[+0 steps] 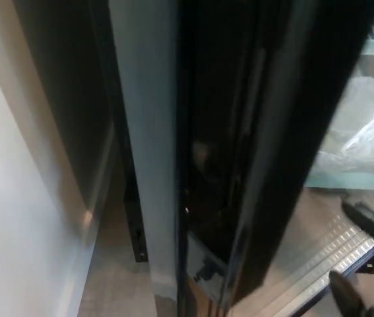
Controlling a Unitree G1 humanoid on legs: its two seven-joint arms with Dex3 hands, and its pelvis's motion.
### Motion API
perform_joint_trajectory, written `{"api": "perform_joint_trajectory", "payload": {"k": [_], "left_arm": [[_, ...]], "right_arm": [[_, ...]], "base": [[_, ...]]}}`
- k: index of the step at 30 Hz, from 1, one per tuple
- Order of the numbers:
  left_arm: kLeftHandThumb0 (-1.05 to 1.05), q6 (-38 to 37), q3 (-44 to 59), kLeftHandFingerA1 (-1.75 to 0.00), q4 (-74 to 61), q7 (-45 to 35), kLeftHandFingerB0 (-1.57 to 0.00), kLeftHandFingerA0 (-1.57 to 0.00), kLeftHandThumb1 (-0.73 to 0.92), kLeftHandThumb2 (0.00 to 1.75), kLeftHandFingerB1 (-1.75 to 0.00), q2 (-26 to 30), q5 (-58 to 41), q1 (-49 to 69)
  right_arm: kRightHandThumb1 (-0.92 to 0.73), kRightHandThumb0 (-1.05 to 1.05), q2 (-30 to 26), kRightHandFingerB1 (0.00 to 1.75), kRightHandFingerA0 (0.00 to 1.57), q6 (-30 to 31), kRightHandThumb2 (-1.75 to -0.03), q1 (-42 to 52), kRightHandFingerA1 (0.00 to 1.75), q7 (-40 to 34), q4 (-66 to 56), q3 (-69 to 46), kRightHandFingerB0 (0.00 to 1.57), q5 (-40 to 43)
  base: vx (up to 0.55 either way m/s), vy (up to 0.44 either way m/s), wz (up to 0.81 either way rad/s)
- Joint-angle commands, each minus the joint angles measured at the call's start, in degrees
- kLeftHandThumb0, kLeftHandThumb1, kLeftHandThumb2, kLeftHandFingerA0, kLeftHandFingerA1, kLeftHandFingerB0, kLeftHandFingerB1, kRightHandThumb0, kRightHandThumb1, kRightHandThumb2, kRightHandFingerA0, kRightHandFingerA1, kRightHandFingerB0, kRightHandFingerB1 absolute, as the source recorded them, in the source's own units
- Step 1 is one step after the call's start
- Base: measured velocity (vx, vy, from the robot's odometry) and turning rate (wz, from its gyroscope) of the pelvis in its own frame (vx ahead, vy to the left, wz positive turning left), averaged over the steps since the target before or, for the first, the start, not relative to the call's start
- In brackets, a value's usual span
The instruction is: The robot stands in front of a refrigerator with an opened door and closes the door by swing its right hand at the door
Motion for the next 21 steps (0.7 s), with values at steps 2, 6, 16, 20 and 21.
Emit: {"api": "perform_joint_trajectory", "payload": {"k": [2, 6, 16, 20, 21], "left_arm": [[-0.67, -1.88, -1.21, -0.33, 1.32, 0.92, -0.33, -0.3, 0.86, 0.66, -0.32, 0.97, 1.96, -0.51], [-0.68, -1.98, -0.98, -0.33, 1.5, 0.77, -0.33, -0.32, 0.86, 0.66, -0.32, 0.99, 1.66, -0.92], [-0.68, -1.61, -1.45, -0.34, 1.11, 0.74, -0.35, -0.34, 0.86, 0.66, -0.32, 1.11, 2.05, -1.67], [-0.68, -1.76, -1.6, -0.34, 1.32, 0.9, -0.34, -0.34, 0.86, 0.67, -0.32, 1.18, 2.0, -2.0], [-0.68, -1.62, -1.6, -0.34, 1.28, 0.76, -0.34, -0.34, 0.86, 0.67, -0.32, 1.19, 1.94, -2.0]], "right_arm": [[-0.57, -0.74, 5.09, 0.47, 0.18, 1.02, -0.95, -21.31, 0.47, -2.34, -38.58, -13.88, 0.27, -1.85], [-0.56, -0.74, 5.01, 0.51, 0.18, 5.15, -0.94, -29.46, 0.5, 1.39, -34.8, -10.04, 0.34, -4.67], [-0.63, -0.31, -5.17, 0.46, 0.0, 15.6, -1.14, -48.44, 0.48, 15.25, 3.91, 0.43, 0.0, -16.94], [-0.88, -0.58, -9.76, 0.28, 0.17, 17.75, -0.67, -57.13, 0.28, 15.37, 22.05, 3.37, 0.22, -20.66], [-0.88, -0.58, -10.36, 0.28, 0.17, 17.79, -0.67, -58.26, 0.28, 15.15, 24.59, 3.85, 0.22, -21.09]], "base": [[0.0, 0.0, 0.0], [0.0, 0.0, 0.0], [0.0, 0.0, 0.0], [0.0, 0.0, 0.0], [0.0, 0.0, 0.0]]}}
